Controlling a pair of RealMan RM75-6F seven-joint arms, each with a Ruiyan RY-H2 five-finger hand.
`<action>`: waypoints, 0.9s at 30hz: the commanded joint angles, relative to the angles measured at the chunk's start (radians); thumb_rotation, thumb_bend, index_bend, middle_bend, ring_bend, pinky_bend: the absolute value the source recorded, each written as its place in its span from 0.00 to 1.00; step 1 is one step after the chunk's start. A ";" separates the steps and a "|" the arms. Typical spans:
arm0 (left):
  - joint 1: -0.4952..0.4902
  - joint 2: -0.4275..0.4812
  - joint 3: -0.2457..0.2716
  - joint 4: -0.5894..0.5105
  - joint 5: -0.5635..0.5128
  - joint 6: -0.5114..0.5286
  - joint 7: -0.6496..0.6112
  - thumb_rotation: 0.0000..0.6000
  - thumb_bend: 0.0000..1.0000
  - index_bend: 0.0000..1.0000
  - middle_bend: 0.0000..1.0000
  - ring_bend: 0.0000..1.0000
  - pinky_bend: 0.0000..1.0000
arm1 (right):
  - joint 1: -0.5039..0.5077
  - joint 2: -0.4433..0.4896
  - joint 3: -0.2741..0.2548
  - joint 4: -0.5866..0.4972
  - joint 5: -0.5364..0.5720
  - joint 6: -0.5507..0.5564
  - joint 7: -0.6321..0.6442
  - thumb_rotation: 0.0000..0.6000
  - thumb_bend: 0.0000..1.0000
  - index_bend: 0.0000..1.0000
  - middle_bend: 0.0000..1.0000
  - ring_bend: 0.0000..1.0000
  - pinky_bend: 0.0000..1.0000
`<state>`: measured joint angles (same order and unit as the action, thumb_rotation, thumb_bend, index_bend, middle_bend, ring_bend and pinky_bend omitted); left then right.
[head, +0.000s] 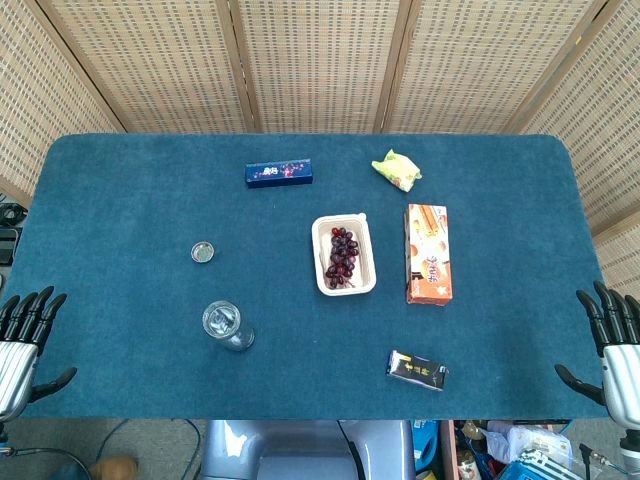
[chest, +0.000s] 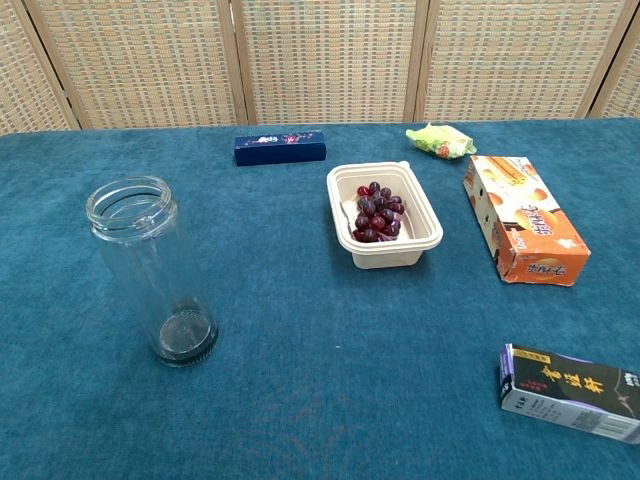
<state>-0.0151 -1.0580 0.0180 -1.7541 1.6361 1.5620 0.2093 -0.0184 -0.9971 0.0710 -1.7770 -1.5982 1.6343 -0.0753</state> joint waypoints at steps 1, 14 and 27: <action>0.001 -0.001 0.000 0.000 0.001 0.003 0.002 1.00 0.18 0.00 0.00 0.00 0.00 | 0.000 0.002 0.000 -0.001 0.001 0.000 0.002 1.00 0.00 0.00 0.00 0.00 0.00; -0.197 -0.042 -0.147 0.049 -0.152 -0.235 -0.098 1.00 0.18 0.00 0.00 0.00 0.00 | 0.003 0.012 0.010 -0.003 0.027 -0.006 0.032 1.00 0.00 0.00 0.00 0.00 0.00; -0.547 -0.295 -0.280 0.377 -0.445 -0.627 0.033 1.00 0.29 0.40 0.00 0.00 0.00 | 0.014 0.020 0.036 0.016 0.099 -0.035 0.071 1.00 0.00 0.00 0.00 0.00 0.00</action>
<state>-0.5100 -1.2964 -0.2386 -1.4391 1.2415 0.9823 0.2050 -0.0057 -0.9776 0.1065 -1.7624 -1.5012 1.6012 -0.0068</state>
